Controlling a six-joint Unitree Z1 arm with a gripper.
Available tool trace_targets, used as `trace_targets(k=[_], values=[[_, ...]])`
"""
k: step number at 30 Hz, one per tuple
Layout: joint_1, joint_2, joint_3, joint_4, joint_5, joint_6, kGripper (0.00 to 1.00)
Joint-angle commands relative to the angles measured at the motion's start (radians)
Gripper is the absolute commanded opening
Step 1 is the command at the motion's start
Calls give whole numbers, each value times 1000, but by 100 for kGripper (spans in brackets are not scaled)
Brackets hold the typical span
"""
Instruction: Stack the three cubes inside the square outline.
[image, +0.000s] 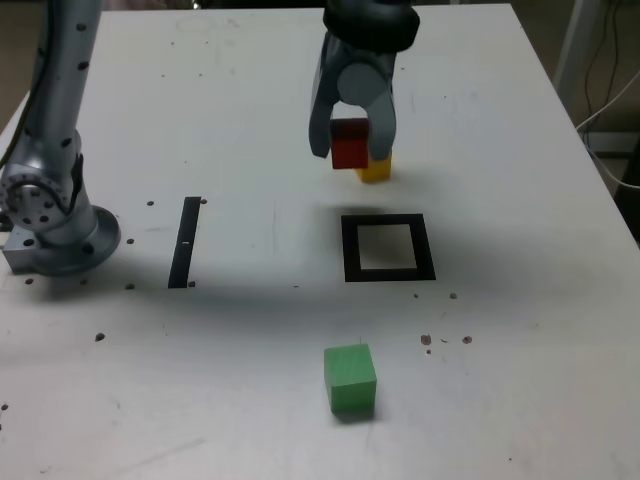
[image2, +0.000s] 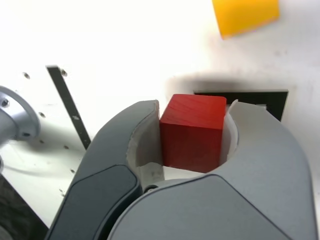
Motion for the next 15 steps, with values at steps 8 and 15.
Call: trace_targets(k=[8,15], values=[[-80,50,-11,-25,-44,-61,29],[-98,108,-2,-68,-74,-71,29]])
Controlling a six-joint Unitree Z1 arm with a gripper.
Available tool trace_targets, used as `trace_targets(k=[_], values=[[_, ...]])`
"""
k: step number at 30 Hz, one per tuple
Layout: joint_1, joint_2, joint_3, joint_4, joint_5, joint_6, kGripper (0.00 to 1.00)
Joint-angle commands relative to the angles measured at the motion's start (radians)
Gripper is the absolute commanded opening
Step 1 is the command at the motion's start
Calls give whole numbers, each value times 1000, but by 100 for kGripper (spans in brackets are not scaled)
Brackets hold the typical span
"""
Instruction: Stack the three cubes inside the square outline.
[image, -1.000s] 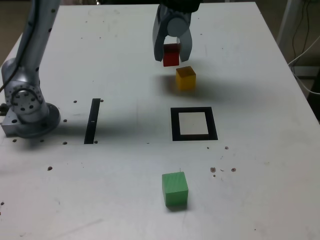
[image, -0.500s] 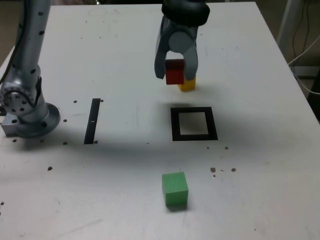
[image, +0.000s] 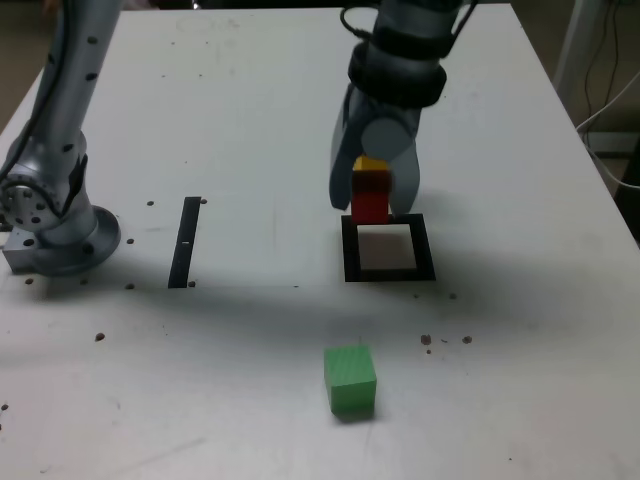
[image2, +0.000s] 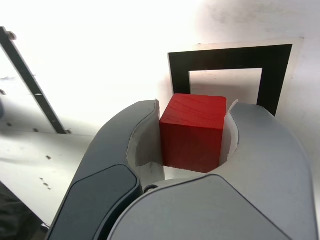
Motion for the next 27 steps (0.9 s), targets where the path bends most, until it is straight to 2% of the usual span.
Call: trace_targets(k=[1,14,16,20,22,27], values=[[-6,23,-2,-10,-7,-2,29],[-9,79,0,-45,-19,2,31],[-6,83,3,-53,-23,10,42],[4,89,21,-76,-37,30,83],[9,89,33,-88,-42,36,96],[13,79,52,-101,-45,38,100]])
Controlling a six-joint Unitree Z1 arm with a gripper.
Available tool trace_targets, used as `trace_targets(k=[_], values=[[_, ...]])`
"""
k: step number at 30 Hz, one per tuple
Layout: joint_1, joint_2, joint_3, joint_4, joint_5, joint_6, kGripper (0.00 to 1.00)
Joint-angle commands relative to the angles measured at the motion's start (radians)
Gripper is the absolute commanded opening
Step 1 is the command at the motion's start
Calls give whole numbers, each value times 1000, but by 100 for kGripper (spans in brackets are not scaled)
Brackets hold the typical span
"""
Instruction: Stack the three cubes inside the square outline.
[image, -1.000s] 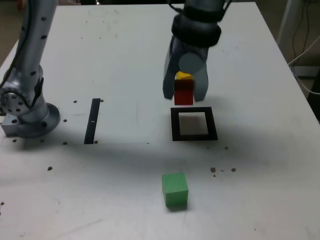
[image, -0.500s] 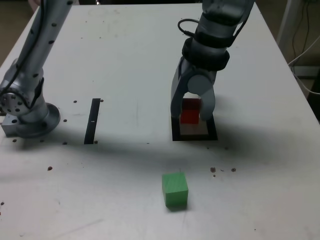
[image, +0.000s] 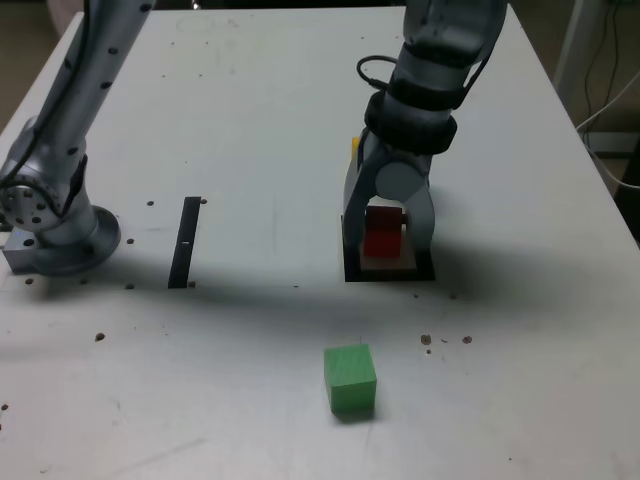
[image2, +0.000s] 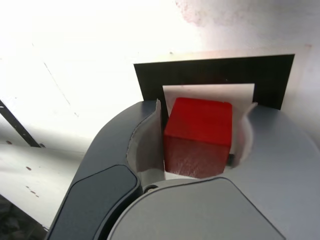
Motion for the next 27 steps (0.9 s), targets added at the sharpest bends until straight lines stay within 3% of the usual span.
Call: trace_targets(k=[1,5,19,27], values=[[1,-9,6,-2,-1,2,100],[4,-36,24,-3,9,2,100],[97,-156,87,-2,107,2,100],[180,-152,87,-2,122,28,100]])
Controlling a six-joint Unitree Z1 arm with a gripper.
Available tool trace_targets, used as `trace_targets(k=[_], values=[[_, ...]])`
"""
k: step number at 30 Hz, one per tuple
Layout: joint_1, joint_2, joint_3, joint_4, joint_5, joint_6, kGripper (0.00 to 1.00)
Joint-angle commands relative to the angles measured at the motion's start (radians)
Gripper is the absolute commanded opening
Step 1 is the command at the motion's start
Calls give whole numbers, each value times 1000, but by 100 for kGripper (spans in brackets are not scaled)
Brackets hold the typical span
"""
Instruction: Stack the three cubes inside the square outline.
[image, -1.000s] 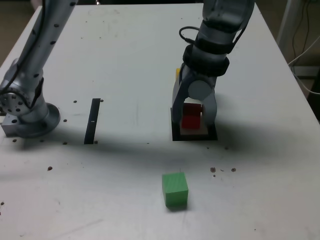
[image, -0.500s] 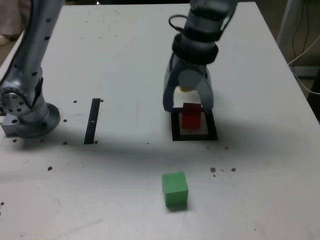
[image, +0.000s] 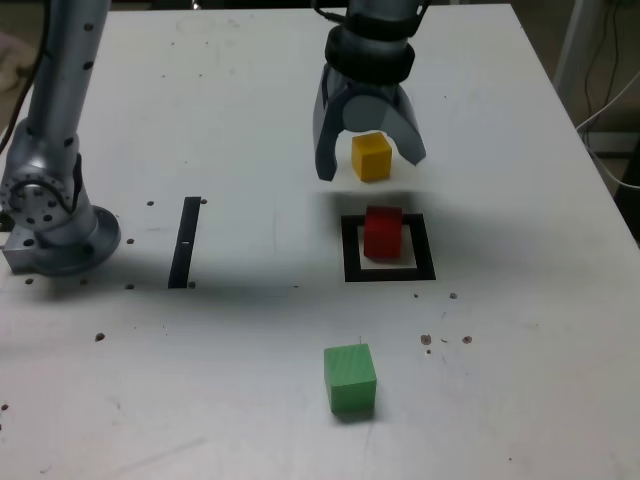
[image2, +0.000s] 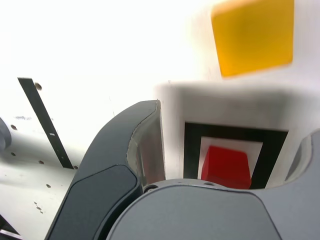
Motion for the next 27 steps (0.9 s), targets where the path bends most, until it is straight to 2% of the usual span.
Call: trace_targets(k=[1,9,18,23,27], values=[[21,3,-2,1,5,9,100],[100,56,-38,1,11,46,100],[147,167,-139,34,-8,79,95],[159,195,-168,52,-14,83,85],[160,201,-175,57,-10,79,67]])
